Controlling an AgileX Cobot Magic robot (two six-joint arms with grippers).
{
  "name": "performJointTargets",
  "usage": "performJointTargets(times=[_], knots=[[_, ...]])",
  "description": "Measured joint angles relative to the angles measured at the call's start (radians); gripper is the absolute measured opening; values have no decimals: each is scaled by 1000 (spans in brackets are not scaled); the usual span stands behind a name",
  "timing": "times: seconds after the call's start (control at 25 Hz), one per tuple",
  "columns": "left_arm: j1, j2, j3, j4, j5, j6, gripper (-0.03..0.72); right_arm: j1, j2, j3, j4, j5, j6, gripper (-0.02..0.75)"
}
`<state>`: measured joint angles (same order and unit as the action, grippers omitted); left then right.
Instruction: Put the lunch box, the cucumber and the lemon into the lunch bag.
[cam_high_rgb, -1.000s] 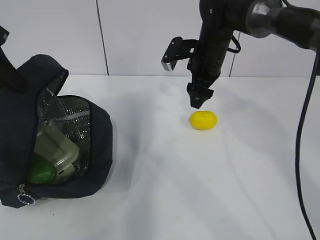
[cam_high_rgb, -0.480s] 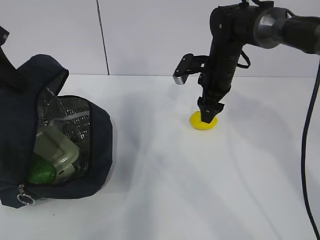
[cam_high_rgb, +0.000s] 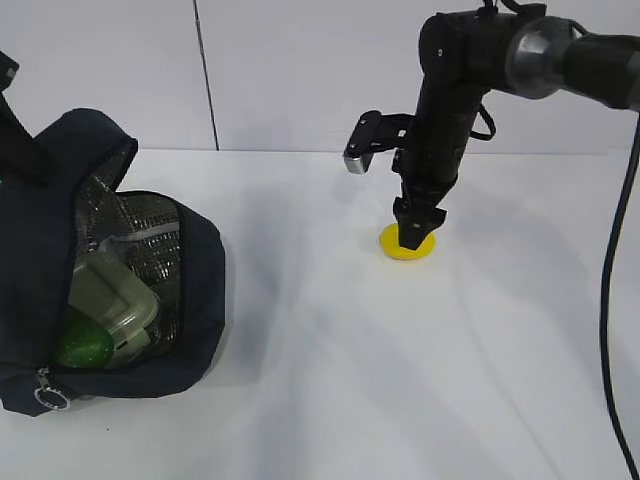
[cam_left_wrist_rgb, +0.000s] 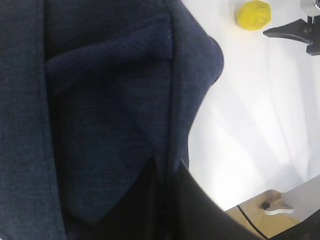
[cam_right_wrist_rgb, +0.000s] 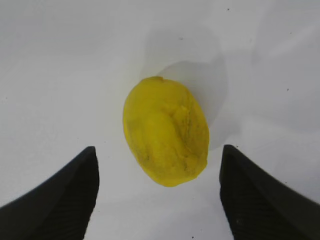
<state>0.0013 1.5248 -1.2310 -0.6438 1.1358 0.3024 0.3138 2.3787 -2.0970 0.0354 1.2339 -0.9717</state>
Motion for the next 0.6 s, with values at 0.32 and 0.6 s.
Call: performJointTargets(times=[0.32,0.6], knots=[[0,0,0,-2,0,0,7,0,30,1,-2,-4,-2,582],[0,0,0,-4,0,0,7,0,54,1,0,-6,-2,582]])
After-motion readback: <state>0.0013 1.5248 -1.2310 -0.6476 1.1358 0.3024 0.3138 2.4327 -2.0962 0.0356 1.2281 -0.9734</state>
